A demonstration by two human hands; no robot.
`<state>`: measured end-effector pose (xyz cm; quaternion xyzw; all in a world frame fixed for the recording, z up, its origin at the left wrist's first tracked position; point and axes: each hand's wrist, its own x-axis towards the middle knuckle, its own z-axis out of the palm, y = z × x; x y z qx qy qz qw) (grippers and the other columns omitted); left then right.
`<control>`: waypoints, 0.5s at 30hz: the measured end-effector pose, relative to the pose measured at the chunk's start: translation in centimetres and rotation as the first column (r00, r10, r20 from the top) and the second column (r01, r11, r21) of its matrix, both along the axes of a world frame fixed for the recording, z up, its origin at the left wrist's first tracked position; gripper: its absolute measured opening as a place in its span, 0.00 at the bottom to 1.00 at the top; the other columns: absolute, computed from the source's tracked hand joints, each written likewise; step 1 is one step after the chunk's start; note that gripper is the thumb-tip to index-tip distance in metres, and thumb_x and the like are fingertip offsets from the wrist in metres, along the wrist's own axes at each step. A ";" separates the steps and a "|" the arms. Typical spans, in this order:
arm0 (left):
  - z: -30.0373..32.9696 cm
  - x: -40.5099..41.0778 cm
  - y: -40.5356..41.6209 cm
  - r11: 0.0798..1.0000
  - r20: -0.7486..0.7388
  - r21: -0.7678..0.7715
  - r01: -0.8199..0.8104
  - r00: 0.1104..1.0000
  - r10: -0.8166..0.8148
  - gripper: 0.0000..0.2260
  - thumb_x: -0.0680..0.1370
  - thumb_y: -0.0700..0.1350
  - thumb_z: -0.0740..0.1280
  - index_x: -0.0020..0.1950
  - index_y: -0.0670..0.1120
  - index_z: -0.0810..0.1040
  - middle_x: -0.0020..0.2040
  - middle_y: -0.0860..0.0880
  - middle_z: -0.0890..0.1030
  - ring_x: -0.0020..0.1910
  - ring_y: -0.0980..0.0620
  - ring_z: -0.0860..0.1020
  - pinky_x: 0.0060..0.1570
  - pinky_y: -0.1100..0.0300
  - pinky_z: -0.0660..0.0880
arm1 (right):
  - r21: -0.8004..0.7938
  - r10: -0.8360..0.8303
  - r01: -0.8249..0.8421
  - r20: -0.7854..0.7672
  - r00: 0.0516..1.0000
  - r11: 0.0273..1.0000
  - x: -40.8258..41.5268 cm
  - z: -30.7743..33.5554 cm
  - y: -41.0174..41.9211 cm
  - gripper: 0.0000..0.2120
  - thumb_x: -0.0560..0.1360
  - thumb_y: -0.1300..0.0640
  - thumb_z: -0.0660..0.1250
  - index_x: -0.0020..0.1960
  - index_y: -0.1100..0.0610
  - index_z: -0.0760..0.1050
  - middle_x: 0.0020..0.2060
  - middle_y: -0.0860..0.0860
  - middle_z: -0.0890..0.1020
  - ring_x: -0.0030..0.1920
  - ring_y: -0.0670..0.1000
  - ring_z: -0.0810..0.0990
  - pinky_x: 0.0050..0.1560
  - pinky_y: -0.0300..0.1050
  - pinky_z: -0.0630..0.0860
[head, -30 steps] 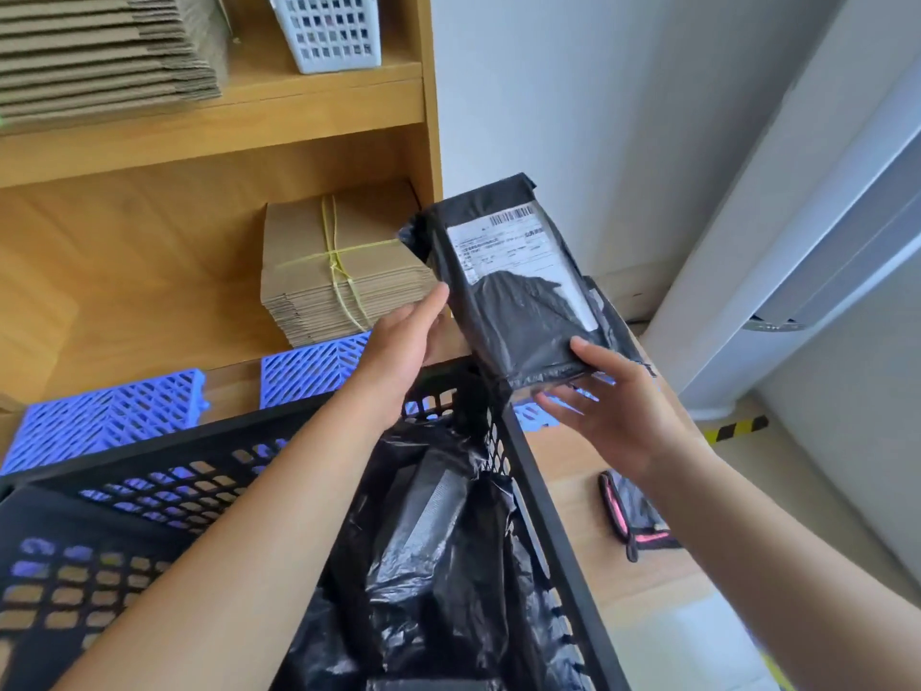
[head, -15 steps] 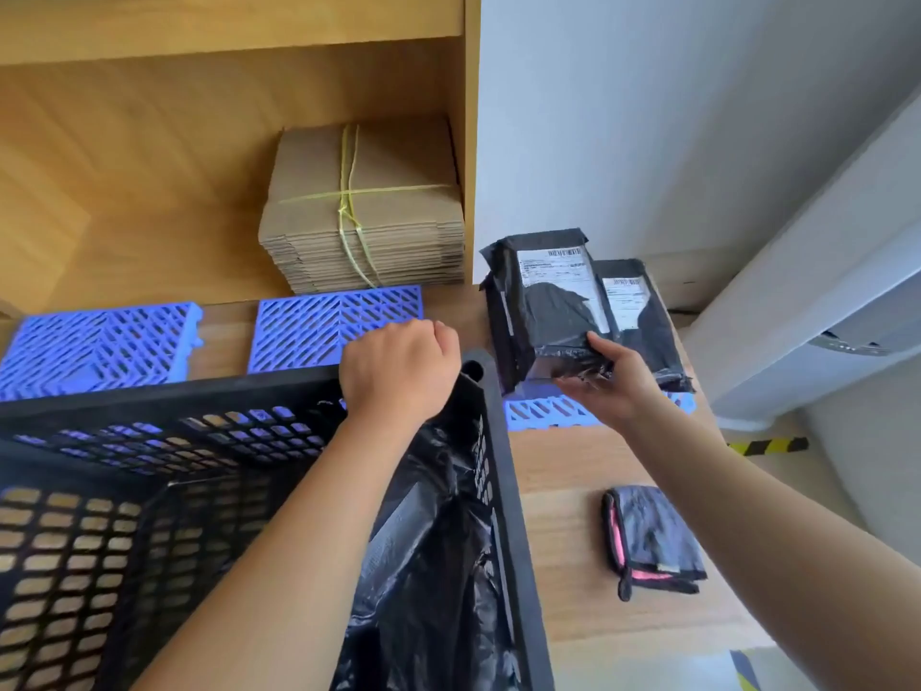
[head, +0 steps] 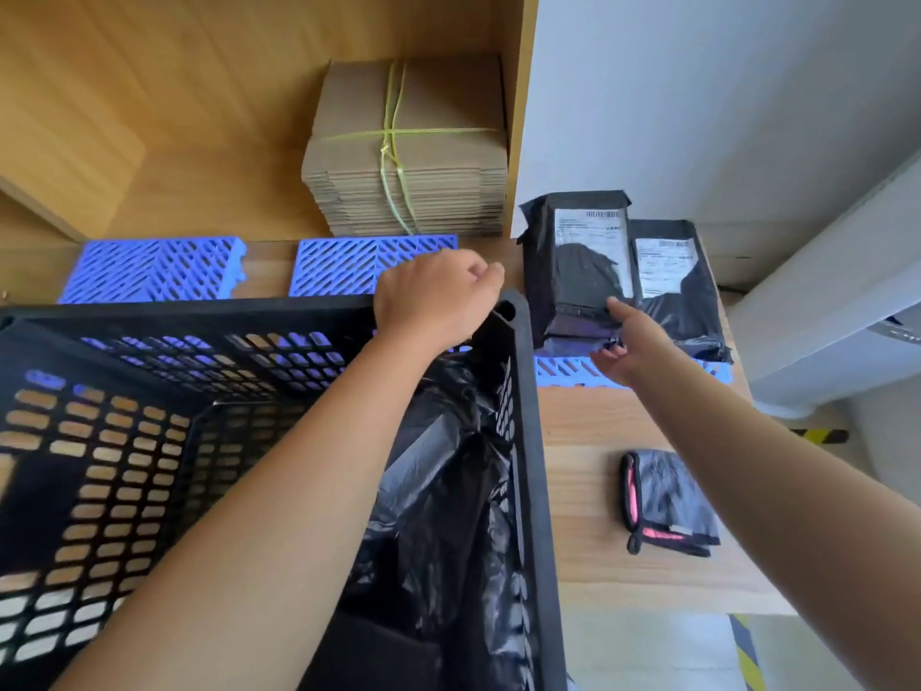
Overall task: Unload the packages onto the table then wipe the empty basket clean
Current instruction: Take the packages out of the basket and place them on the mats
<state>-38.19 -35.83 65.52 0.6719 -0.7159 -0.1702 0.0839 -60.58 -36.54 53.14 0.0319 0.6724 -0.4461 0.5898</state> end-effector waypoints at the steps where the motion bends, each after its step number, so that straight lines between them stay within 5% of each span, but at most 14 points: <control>1: 0.3 0.3 0.0 0.998 -0.108 0.059 -0.012 0.994 0.018 0.14 0.79 0.61 0.59 0.45 0.56 0.80 0.44 0.61 0.80 0.47 0.54 0.74 0.50 0.55 0.65 | 0.020 0.048 -0.047 -0.055 0.997 0.999 0.3 0.3 0.5 0.29 0.72 0.47 0.76 0.68 0.50 0.70 0.51 0.51 0.76 0.45 0.52 0.77 0.44 0.46 0.80; 3: 1.2 1.2 -0.2 0.981 -0.441 0.192 0.022 0.895 0.066 0.13 0.77 0.61 0.64 0.54 0.58 0.83 0.53 0.63 0.82 0.53 0.58 0.75 0.59 0.56 0.67 | 0.052 0.112 -0.103 -0.229 0.967 0.993 1.1 1.1 2.0 0.39 0.70 0.44 0.75 0.75 0.48 0.60 0.56 0.53 0.74 0.54 0.56 0.74 0.54 0.54 0.75; 5: 2.2 2.9 -0.5 0.960 -0.714 0.250 0.122 0.694 0.098 0.12 0.78 0.53 0.66 0.58 0.52 0.84 0.57 0.57 0.84 0.59 0.57 0.79 0.64 0.57 0.68 | 0.022 0.132 -0.136 -0.425 0.895 0.990 2.5 2.0 4.0 0.36 0.72 0.45 0.73 0.74 0.49 0.61 0.62 0.54 0.73 0.54 0.57 0.73 0.51 0.52 0.69; 8: 4.1 6.6 0.0 0.956 -0.861 0.225 0.191 0.499 0.103 0.12 0.81 0.46 0.62 0.61 0.47 0.81 0.60 0.50 0.83 0.62 0.53 0.80 0.70 0.52 0.68 | -0.151 0.101 -0.241 -0.612 0.784 0.959 5.1 4.3 7.7 0.26 0.73 0.50 0.71 0.69 0.51 0.69 0.64 0.56 0.74 0.58 0.56 0.76 0.52 0.50 0.71; 11: 5.3 10.2 2.2 0.970 -0.873 0.142 0.198 0.486 0.028 0.10 0.80 0.45 0.63 0.58 0.48 0.81 0.57 0.48 0.84 0.59 0.50 0.81 0.65 0.54 0.73 | -0.337 0.063 -0.438 -0.729 0.681 0.833 7.6 8.9 11.8 0.12 0.73 0.56 0.68 0.56 0.47 0.79 0.56 0.53 0.79 0.54 0.48 0.78 0.56 0.45 0.74; 15: 4.5 15.9 6.6 0.948 -0.759 0.175 0.267 0.649 -0.042 0.08 0.82 0.42 0.65 0.57 0.46 0.82 0.55 0.48 0.85 0.56 0.51 0.82 0.60 0.58 0.76 | -0.366 0.086 -0.735 -0.864 0.497 0.572 12.7 14.8 16.9 0.11 0.75 0.64 0.69 0.49 0.49 0.82 0.47 0.43 0.83 0.48 0.37 0.77 0.52 0.31 0.70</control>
